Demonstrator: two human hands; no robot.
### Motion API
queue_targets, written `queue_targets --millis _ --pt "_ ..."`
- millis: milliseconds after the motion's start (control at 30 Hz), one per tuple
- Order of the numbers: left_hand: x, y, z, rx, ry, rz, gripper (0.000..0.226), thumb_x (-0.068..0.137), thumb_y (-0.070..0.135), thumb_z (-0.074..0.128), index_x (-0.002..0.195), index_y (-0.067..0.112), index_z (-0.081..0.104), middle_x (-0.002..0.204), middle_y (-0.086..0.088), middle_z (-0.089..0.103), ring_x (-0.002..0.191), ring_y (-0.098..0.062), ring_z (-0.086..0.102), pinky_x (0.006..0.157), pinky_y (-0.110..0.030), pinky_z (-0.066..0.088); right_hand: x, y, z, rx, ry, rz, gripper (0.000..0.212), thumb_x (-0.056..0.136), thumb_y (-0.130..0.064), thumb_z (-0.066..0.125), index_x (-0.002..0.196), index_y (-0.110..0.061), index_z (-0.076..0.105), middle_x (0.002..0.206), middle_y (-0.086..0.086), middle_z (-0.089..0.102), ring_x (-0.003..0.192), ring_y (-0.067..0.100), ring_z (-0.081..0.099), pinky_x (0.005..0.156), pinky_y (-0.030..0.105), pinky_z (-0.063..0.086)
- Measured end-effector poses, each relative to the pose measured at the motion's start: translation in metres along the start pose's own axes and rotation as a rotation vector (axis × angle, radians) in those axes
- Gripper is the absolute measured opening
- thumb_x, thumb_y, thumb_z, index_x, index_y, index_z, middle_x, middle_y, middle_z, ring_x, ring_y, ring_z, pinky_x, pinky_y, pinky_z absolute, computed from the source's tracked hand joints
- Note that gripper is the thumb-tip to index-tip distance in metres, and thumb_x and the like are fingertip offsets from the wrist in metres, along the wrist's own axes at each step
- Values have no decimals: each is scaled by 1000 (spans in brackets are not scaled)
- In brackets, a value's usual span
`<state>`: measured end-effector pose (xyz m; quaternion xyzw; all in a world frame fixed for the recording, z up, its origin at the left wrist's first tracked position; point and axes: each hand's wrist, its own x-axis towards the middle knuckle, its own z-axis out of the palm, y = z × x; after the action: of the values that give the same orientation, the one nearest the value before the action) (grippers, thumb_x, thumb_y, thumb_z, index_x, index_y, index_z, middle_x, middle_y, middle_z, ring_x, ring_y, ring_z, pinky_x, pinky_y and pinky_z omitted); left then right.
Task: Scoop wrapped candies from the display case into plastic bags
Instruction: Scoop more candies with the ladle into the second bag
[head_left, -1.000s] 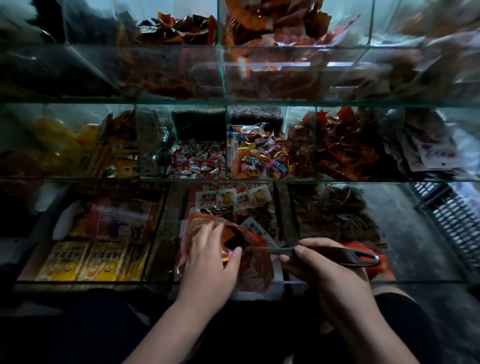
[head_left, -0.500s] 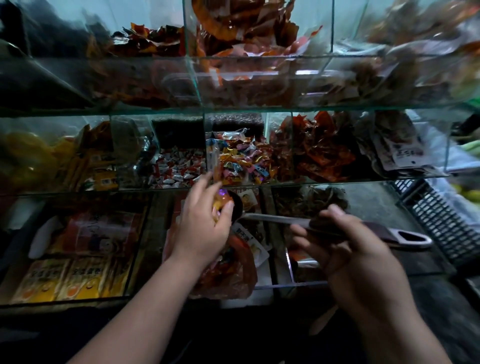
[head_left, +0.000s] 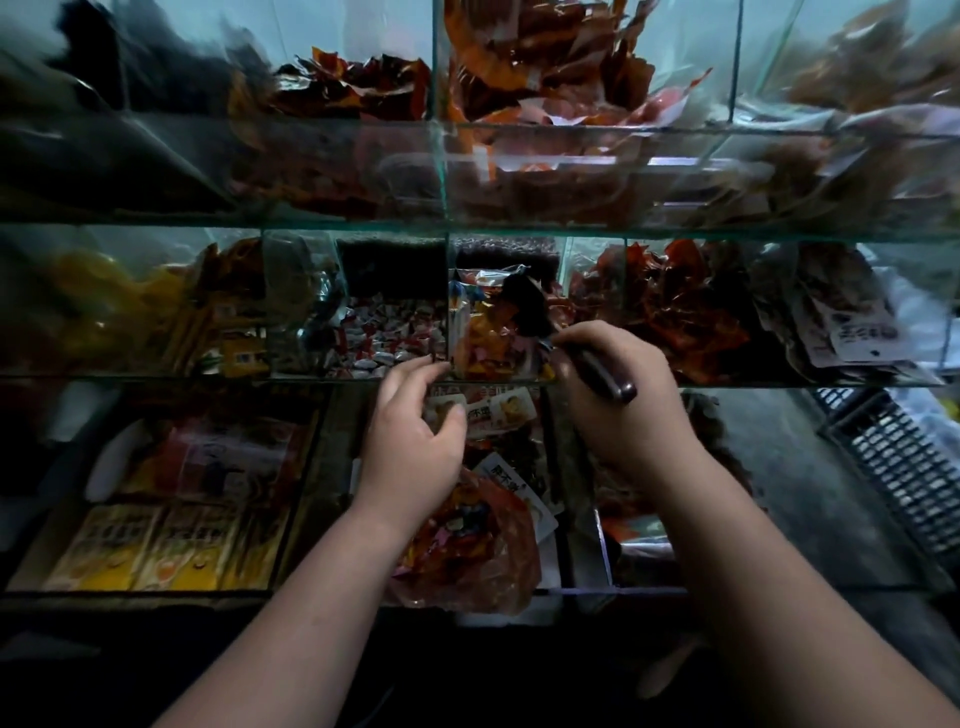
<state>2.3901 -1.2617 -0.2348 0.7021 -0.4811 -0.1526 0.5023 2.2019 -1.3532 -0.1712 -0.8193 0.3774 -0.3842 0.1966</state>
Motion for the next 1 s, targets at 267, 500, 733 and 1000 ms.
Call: queue_targets --millis 267,500,733,1000 --pt "-2 5 6 29 -55 -3 65 97 48 56 154 37 29 154 19 31 134 10 29 105 -14 27 -52 -36 -31 310 90 213 14 101 -11 59 91 -13 69 70 -9 74 79 4 69 89 25 56" --pt "-23 17 -6 141 -99 -5 69 96 61 41 158 31 28 159 13 33 146 -5 25 117 -30 21 -92 -72 -59 777 31 331 11 85 -27 72 88 -17 75 89 16 78 82 31 78 75 36 62" --pt "-67 -18 -52 147 65 3 27 95 20 66 119 34 63 117 20 60 113 4 54 96 -21 44 -108 -53 -32 415 -273 274 13 81 -43 68 85 -32 74 81 -15 75 76 -2 71 66 4 50" --pt "-91 -56 -57 361 -167 -172 34 94 5 61 124 19 71 140 10 54 129 -13 52 105 -23 40 -126 -12 105 279 -381 336 6 93 -27 70 90 -23 73 87 -9 72 86 2 66 81 23 52"
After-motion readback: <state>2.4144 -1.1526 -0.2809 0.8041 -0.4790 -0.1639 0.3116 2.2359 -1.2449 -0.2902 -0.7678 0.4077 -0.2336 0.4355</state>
